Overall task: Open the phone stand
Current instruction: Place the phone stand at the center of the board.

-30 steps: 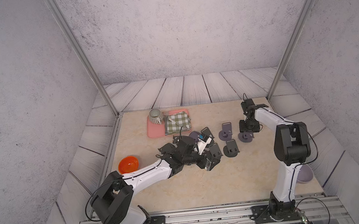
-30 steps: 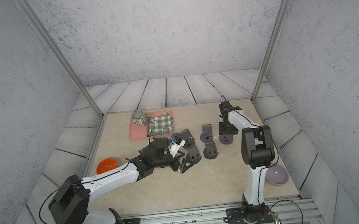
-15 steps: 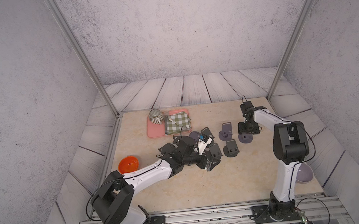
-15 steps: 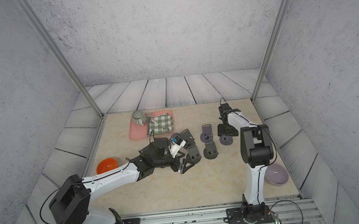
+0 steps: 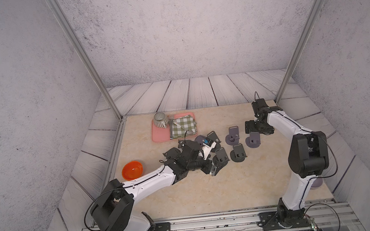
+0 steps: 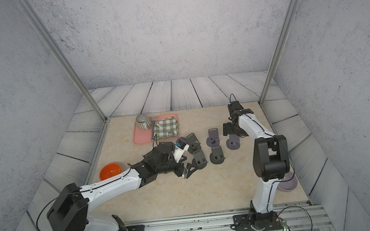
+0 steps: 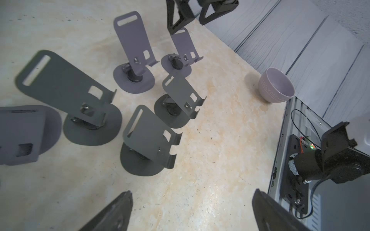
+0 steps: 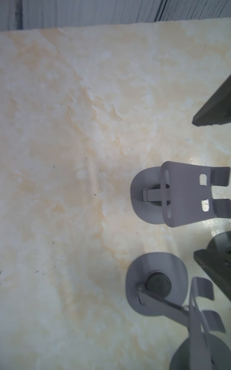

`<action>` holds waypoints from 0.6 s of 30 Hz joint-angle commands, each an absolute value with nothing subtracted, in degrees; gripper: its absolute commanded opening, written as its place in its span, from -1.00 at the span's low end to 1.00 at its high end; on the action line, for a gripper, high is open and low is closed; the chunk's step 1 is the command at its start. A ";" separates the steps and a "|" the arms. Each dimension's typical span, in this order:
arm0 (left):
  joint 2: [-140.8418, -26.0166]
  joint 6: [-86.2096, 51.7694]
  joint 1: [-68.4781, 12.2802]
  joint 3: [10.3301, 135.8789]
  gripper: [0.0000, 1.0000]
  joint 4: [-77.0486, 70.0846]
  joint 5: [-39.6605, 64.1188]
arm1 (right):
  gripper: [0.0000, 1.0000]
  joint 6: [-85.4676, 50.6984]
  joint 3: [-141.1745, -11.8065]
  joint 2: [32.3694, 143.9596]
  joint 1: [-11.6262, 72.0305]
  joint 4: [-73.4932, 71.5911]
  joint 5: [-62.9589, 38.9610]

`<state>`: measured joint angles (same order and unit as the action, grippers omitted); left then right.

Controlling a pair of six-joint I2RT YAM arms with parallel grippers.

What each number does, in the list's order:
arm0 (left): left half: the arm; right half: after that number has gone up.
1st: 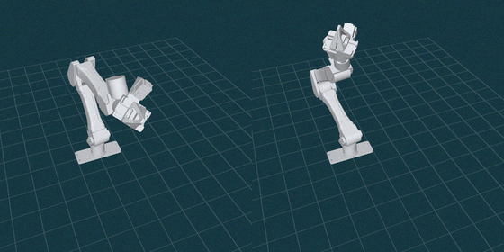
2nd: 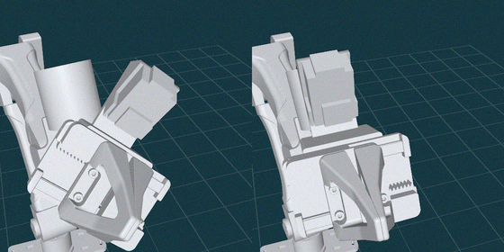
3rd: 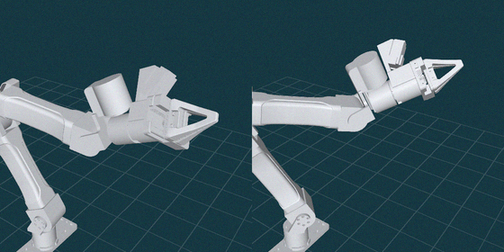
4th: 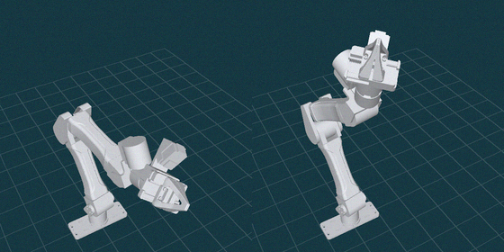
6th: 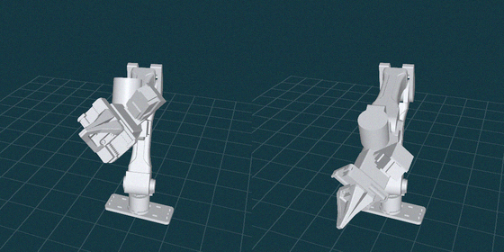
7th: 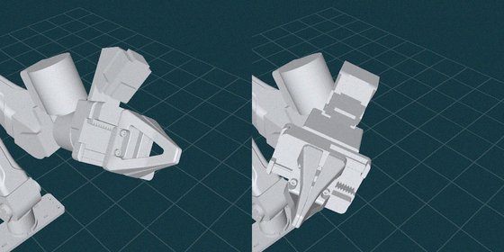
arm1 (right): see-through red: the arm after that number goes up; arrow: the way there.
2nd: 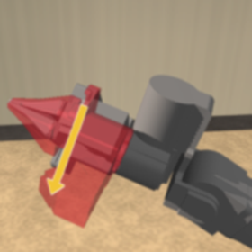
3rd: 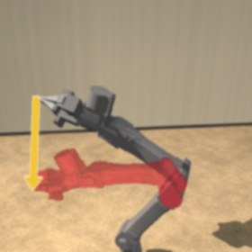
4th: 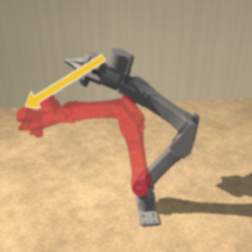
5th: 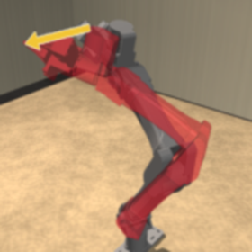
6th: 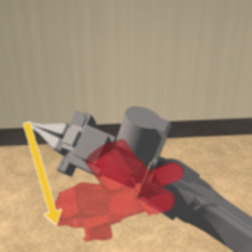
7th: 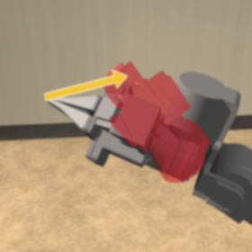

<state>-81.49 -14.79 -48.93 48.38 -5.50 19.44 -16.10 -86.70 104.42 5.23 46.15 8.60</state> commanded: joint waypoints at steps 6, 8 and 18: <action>-77.23 -13.95 -48.80 46.70 0.97 -0.80 5.96 | 0.98 -15.83 -87.75 98.66 8.83 49.55 7.31; -76.51 -14.24 -48.24 46.25 0.97 -0.41 3.81 | 0.98 -15.66 -88.00 97.56 10.40 49.72 7.34; -70.75 -14.73 -41.53 44.29 0.97 5.21 -2.71 | 0.98 -16.14 -89.43 95.04 19.90 50.11 4.76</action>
<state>-72.75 -14.79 -43.07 45.28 2.46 0.54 -15.88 -88.09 96.33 18.20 48.88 6.74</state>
